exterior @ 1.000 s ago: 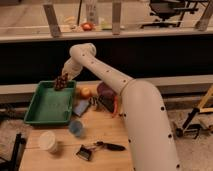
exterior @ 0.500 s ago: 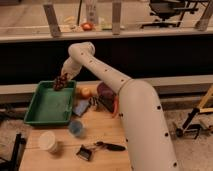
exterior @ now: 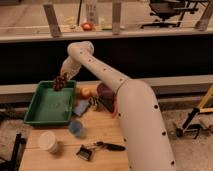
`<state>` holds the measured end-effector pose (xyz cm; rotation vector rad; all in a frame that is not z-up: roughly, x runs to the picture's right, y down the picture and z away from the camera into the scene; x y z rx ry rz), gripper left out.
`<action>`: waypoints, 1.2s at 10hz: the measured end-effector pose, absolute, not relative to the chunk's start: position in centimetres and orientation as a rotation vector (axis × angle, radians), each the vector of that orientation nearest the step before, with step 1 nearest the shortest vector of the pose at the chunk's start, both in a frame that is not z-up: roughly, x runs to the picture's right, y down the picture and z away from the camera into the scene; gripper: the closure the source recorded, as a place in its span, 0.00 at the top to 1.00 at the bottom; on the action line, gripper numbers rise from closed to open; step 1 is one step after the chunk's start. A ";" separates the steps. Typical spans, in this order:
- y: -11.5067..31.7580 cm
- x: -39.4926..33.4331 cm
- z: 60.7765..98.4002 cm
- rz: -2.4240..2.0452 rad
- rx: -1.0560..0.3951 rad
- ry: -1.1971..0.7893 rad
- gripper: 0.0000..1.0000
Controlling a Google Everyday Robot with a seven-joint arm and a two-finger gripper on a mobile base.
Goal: Place grapes in tray
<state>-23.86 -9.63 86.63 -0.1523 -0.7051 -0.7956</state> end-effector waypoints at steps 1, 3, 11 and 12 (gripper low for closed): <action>-9.3 -24.3 86.6 -0.806 -0.158 -0.721 0.03; -8.6 -25.7 86.4 -0.834 -0.172 -0.760 0.03; -5.8 -28.8 86.1 -0.925 -0.249 -0.872 0.03; -5.5 -29.0 86.0 -0.930 -0.258 -0.880 0.03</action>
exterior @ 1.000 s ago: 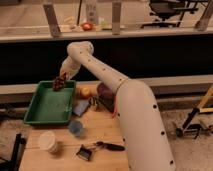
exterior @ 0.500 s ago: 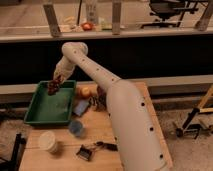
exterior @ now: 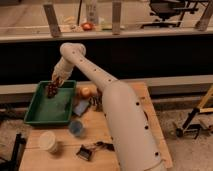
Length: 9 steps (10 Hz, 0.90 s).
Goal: Place grapes in tray
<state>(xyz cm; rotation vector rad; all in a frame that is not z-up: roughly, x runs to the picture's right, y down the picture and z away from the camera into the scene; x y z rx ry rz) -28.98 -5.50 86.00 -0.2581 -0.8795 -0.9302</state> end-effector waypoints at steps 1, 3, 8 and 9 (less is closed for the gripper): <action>-5.3 -29.0 86.0 -0.933 -0.265 -0.885 0.03; -4.9 -29.0 85.9 -0.944 -0.286 -0.896 0.03; -3.8 -29.1 86.0 -0.962 -0.329 -0.909 0.03; -3.5 -29.3 86.0 -0.966 -0.339 -0.914 0.03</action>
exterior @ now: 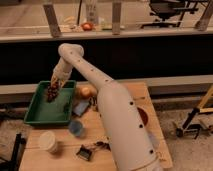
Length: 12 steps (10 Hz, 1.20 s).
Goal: Place grapes in tray
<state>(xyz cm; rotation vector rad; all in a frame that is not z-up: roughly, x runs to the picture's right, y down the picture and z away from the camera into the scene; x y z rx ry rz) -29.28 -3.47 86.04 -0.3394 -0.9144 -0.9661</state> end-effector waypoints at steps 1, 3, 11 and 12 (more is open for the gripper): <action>-3.2 -29.4 86.1 -0.969 -0.346 -0.919 0.03; -2.7 -29.8 86.2 -0.975 -0.356 -0.930 0.03; -1.4 -30.4 86.5 -0.967 -0.380 -0.951 0.42; -1.4 -30.4 86.5 -0.966 -0.382 -0.951 0.56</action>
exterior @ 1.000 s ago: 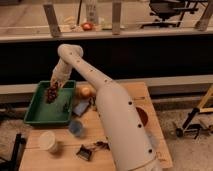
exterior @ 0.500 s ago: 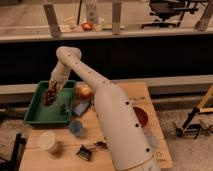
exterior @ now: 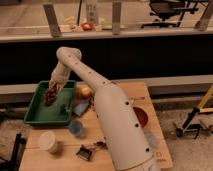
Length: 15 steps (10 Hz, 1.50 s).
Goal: Place grapes in tray
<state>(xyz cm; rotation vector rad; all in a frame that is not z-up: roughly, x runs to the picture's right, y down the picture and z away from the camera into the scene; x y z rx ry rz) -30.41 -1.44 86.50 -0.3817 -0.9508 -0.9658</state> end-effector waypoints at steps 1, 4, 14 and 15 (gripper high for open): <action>-1.5 -30.4 86.5 -0.965 -0.382 -0.951 0.65; -1.6 -30.4 86.5 -0.962 -0.379 -0.954 0.80; -1.3 -30.6 86.3 -0.953 -0.346 -0.973 0.80; -1.3 -30.6 86.2 -0.953 -0.345 -0.973 0.80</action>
